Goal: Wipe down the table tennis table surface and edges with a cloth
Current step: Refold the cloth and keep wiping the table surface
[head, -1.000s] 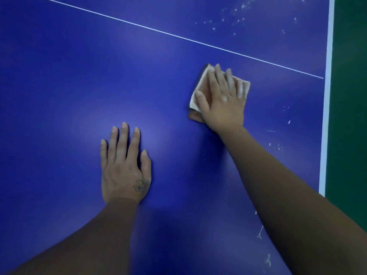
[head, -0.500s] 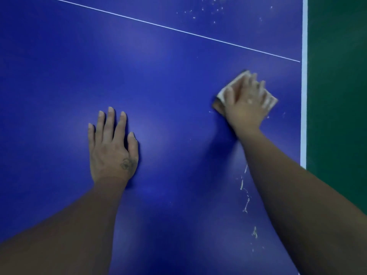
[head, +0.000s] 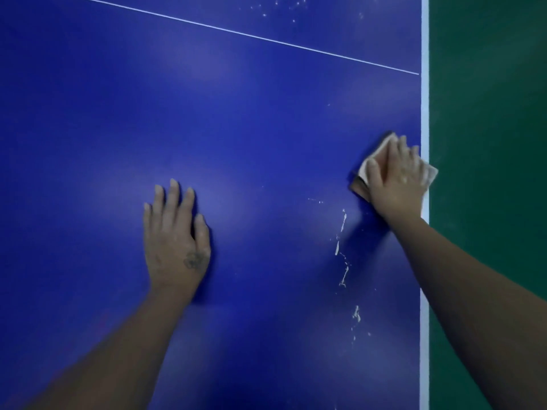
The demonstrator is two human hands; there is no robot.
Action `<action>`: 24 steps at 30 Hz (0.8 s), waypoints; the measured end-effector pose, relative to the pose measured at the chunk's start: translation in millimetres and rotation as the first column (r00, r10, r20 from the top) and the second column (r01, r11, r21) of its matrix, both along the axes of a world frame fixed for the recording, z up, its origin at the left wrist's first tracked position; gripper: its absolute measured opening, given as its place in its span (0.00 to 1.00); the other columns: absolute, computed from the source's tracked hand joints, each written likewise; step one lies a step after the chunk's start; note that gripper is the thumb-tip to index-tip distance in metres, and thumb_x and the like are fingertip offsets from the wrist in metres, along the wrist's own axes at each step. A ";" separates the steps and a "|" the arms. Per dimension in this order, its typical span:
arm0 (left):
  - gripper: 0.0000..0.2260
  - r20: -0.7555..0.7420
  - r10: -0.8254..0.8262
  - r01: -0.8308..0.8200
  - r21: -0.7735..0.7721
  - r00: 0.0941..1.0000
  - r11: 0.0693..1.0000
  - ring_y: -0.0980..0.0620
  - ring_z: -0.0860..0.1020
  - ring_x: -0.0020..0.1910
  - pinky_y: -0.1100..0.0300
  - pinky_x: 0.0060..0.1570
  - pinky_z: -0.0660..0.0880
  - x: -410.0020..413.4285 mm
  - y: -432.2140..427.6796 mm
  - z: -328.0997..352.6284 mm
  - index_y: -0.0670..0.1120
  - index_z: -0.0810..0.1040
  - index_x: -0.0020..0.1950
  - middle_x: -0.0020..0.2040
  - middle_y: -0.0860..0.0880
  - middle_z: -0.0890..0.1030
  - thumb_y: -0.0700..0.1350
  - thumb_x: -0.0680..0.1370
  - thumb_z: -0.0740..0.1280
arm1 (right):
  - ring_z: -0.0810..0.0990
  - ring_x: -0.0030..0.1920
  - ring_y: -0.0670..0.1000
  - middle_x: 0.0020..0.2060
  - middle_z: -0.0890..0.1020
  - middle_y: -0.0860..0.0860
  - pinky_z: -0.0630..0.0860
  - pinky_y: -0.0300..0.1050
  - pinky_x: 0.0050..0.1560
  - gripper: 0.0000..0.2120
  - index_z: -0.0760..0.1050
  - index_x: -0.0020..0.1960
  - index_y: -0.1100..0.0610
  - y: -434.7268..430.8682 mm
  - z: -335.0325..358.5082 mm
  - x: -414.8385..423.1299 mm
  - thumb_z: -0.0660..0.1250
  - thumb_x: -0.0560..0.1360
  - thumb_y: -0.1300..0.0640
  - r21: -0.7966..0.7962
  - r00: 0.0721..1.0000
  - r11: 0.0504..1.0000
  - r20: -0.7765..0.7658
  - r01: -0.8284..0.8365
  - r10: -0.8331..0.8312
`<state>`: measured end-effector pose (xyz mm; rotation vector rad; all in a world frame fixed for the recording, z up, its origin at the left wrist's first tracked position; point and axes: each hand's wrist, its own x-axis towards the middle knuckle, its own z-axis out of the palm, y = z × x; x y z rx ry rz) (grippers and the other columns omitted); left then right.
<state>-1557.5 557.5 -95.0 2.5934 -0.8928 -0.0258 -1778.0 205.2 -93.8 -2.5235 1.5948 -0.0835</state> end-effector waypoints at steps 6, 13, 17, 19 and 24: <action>0.29 0.000 0.044 -0.044 0.128 0.999 0.991 0.42 0.51 0.89 0.38 0.87 0.50 -75.6 6.0 -12.9 0.47 0.61 0.88 0.89 0.46 0.56 0.55 0.87 0.56 | 0.50 0.87 0.57 0.87 0.56 0.50 0.46 0.66 0.84 0.36 0.55 0.87 0.52 39.7 3.7 45.3 0.54 0.85 0.37 0.027 0.991 0.992 0.050 0.124 -0.125; 0.29 -0.001 0.033 -0.032 0.100 0.999 0.994 0.42 0.51 0.89 0.36 0.86 0.50 -74.5 8.0 -24.4 0.46 0.63 0.88 0.90 0.46 0.56 0.53 0.86 0.58 | 0.54 0.87 0.54 0.86 0.59 0.47 0.53 0.65 0.83 0.34 0.61 0.86 0.52 106.3 -9.8 104.5 0.55 0.86 0.35 -0.070 0.905 0.906 0.059 -0.418 0.422; 0.29 0.010 0.025 -0.025 0.089 1.000 0.996 0.40 0.53 0.89 0.35 0.86 0.51 -73.3 10.1 -30.0 0.45 0.64 0.87 0.89 0.46 0.56 0.52 0.86 0.59 | 0.56 0.86 0.55 0.85 0.62 0.48 0.53 0.63 0.84 0.34 0.62 0.86 0.52 68.2 -11.3 136.5 0.56 0.85 0.36 -0.068 0.844 0.851 0.110 -0.521 0.525; 0.29 0.020 0.023 -0.024 0.081 1.000 0.996 0.40 0.54 0.89 0.34 0.85 0.52 -73.4 9.1 -32.0 0.45 0.64 0.87 0.89 0.46 0.57 0.52 0.86 0.59 | 0.56 0.86 0.55 0.86 0.61 0.47 0.51 0.63 0.84 0.34 0.62 0.86 0.50 33.2 -7.8 151.5 0.57 0.84 0.35 -0.040 0.871 0.878 0.107 -0.477 0.479; 0.29 0.019 0.029 -0.031 0.085 0.999 0.996 0.40 0.54 0.88 0.35 0.86 0.51 -73.4 8.1 -31.0 0.45 0.64 0.87 0.89 0.46 0.57 0.52 0.86 0.58 | 0.55 0.86 0.55 0.86 0.59 0.46 0.50 0.62 0.84 0.34 0.60 0.86 0.48 -44.6 -2.2 114.5 0.55 0.84 0.34 -0.008 0.972 0.973 0.055 -0.230 0.230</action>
